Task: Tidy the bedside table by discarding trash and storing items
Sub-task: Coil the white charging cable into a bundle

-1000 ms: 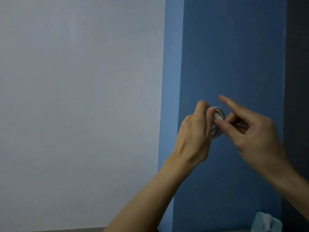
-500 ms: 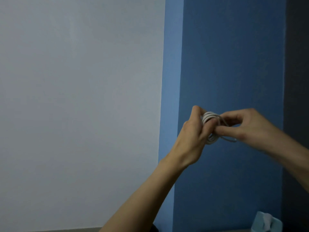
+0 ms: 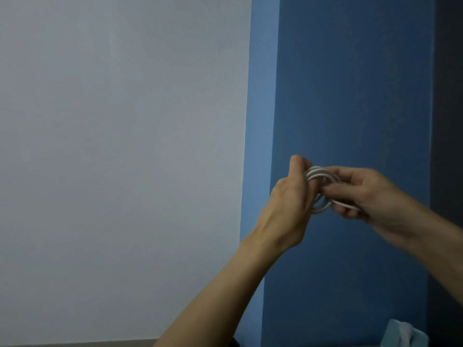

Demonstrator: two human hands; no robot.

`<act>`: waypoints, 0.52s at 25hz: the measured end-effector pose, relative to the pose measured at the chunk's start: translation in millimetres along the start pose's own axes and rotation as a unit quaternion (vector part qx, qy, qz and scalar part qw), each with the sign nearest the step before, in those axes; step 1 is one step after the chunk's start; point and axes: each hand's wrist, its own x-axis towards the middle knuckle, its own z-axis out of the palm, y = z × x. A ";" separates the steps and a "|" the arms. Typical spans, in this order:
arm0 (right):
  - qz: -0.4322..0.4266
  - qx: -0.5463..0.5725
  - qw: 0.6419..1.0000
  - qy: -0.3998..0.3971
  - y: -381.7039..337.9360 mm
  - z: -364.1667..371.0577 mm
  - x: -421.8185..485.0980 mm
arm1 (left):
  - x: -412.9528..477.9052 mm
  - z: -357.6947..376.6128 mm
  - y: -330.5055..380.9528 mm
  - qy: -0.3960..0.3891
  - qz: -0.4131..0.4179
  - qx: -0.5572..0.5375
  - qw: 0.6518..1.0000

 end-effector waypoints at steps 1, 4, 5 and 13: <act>0.008 0.066 0.998 -0.007 -0.3 -0.9 -0.7 | 1.8 -1.3 1.2 0.006 0.000 0.002 1.000; 0.062 0.223 0.973 -0.014 -2.3 -3.0 -0.3 | 4.9 -2.1 4.1 0.024 -0.004 -0.011 1.000; 0.081 0.237 0.968 -0.015 -2.4 -3.5 0.3 | 4.7 -2.0 4.5 0.024 -0.004 -0.017 1.000; 0.104 0.282 0.952 -0.050 2.9 -8.2 9.9 | 1.1 0.3 1.5 0.026 0.018 -0.038 0.999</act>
